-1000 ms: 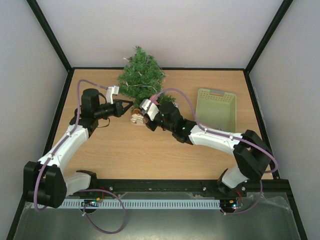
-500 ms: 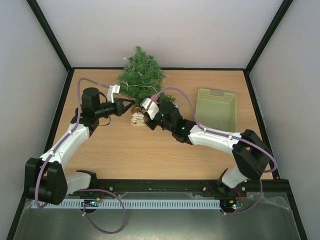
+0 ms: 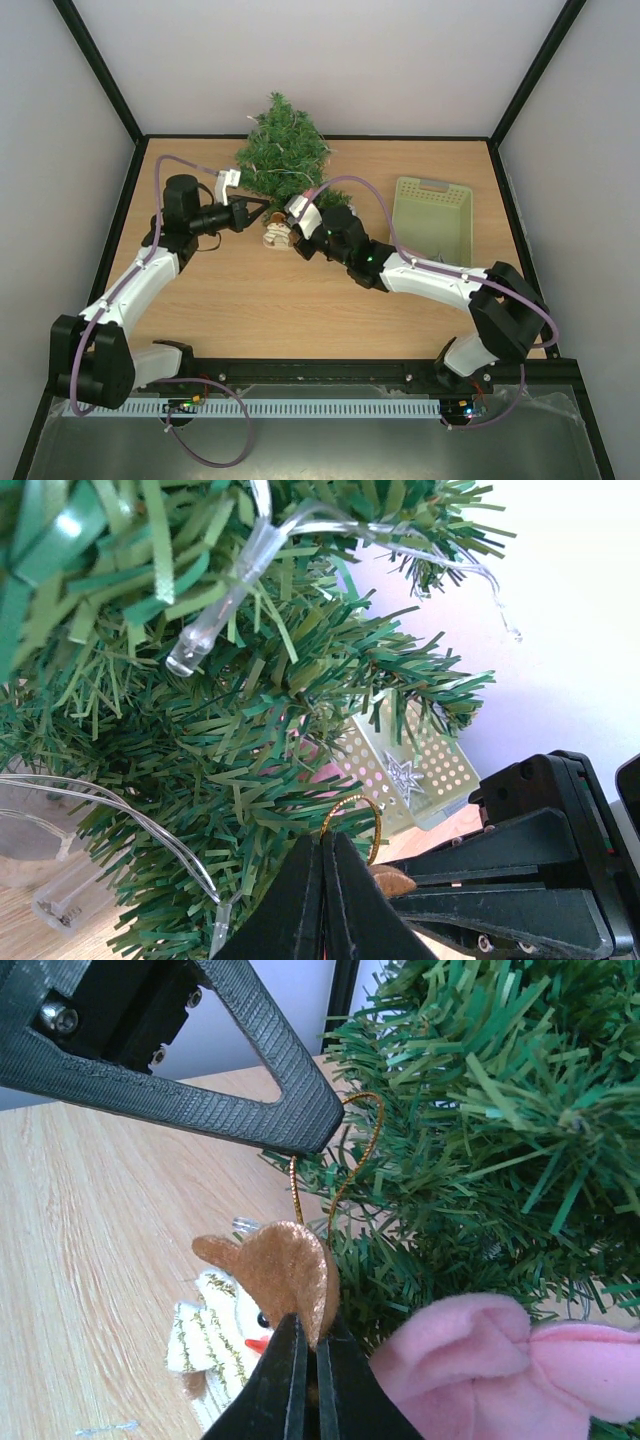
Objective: Decorate the small christmas tree
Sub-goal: Hang the decoration item on the Christmas tree.
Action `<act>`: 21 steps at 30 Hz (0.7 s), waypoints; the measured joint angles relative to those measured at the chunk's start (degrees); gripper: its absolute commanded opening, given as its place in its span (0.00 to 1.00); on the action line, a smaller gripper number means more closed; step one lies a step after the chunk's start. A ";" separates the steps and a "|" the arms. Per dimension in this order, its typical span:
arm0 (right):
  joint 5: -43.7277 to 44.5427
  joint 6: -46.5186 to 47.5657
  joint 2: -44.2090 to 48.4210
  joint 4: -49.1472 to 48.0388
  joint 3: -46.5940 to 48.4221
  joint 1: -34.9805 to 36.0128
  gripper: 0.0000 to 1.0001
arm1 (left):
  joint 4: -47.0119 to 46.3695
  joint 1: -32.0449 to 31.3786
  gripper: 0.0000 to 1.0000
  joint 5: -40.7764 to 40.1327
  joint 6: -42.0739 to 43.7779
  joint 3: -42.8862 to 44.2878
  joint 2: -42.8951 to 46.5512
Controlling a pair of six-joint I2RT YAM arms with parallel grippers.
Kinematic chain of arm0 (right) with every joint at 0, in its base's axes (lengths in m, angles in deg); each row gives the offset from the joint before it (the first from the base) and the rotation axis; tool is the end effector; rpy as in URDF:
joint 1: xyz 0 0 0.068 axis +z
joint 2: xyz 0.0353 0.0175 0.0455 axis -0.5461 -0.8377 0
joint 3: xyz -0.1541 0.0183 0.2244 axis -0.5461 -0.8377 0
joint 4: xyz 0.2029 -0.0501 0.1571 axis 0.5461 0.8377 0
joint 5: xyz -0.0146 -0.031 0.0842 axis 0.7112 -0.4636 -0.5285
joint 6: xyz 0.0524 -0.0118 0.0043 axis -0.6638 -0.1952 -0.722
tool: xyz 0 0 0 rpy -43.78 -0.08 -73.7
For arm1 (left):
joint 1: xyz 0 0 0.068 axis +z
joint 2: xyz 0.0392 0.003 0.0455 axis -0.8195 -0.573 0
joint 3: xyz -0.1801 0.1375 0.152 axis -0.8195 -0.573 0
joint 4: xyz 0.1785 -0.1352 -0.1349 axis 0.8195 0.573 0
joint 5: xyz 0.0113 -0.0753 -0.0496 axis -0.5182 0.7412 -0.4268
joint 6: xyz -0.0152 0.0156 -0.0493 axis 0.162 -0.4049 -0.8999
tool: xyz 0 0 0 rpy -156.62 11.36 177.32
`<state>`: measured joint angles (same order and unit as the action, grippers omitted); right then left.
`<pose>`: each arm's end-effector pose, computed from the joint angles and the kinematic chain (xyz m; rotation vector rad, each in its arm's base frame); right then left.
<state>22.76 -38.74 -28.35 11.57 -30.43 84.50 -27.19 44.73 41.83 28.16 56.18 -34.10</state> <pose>0.2124 0.2750 0.2666 -1.0462 1.4991 0.6401 0.2600 -0.0740 0.2894 0.4007 1.8666 -1.1594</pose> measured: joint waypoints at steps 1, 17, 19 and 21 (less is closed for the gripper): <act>0.26 -0.11 -0.07 0.02 0.00 -0.02 0.02 | 0.02 0.00 0.02 0.00 0.02 0.04 -0.15; -0.26 -3.91 -2.43 1.75 1.05 -0.07 0.10 | 1.70 0.00 0.03 0.07 2.84 0.81 -2.12; -0.26 -4.20 -2.43 2.19 1.07 -0.07 0.12 | 1.79 0.00 0.02 0.11 3.15 0.81 -2.12; -0.13 -4.42 -2.43 2.51 1.07 -0.07 0.05 | 1.92 0.00 0.02 0.26 3.41 0.81 -2.12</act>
<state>22.63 -43.15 -30.78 14.08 -29.36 84.43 -25.27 44.73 42.10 31.57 56.99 -36.22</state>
